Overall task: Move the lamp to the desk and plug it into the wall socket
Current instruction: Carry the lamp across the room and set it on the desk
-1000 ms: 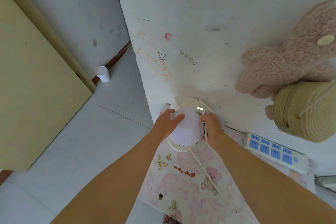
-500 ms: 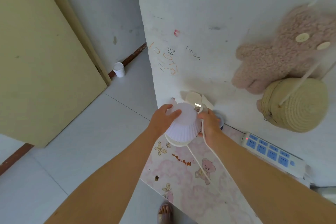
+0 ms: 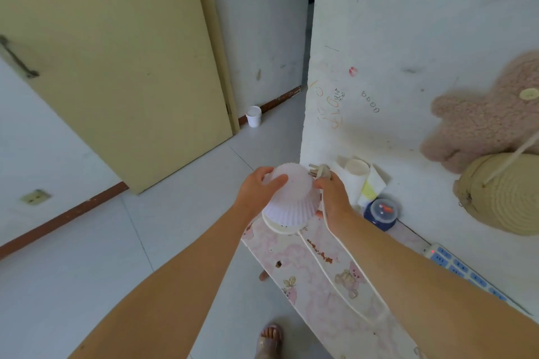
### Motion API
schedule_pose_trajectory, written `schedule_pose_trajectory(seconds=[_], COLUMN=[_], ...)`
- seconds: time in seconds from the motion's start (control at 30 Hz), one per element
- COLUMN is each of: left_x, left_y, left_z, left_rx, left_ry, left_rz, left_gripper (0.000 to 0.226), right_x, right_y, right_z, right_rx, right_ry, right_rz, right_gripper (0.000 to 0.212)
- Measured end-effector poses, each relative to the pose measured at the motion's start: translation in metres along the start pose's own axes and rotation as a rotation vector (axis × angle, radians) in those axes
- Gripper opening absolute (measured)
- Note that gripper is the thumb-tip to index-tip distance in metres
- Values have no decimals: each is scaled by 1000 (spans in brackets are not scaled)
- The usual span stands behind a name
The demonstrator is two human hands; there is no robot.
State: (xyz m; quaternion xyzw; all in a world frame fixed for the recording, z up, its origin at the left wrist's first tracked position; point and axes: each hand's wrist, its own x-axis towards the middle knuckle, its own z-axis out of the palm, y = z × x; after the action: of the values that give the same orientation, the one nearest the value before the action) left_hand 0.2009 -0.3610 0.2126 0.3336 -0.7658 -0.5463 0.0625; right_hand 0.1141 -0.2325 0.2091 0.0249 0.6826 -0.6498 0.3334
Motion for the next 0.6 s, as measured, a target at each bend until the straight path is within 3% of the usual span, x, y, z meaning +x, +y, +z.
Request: schedule_pose_trajectory(seconds=[0.37, 0.6], left_x=[-81, -133], left_y=[-45, -85], left_z=[-104, -171], left_rx=[-88, -160], left_ry=[295, 428], left_rz=[-138, -217], left_gripper=[54, 70], right_x=[-52, -82], right_y=[15, 42], right_z=[109, 191], right_rx=[-158, -210], right_ry=[-291, -423], right_rz=[-27, 2], right_gripper=[39, 34])
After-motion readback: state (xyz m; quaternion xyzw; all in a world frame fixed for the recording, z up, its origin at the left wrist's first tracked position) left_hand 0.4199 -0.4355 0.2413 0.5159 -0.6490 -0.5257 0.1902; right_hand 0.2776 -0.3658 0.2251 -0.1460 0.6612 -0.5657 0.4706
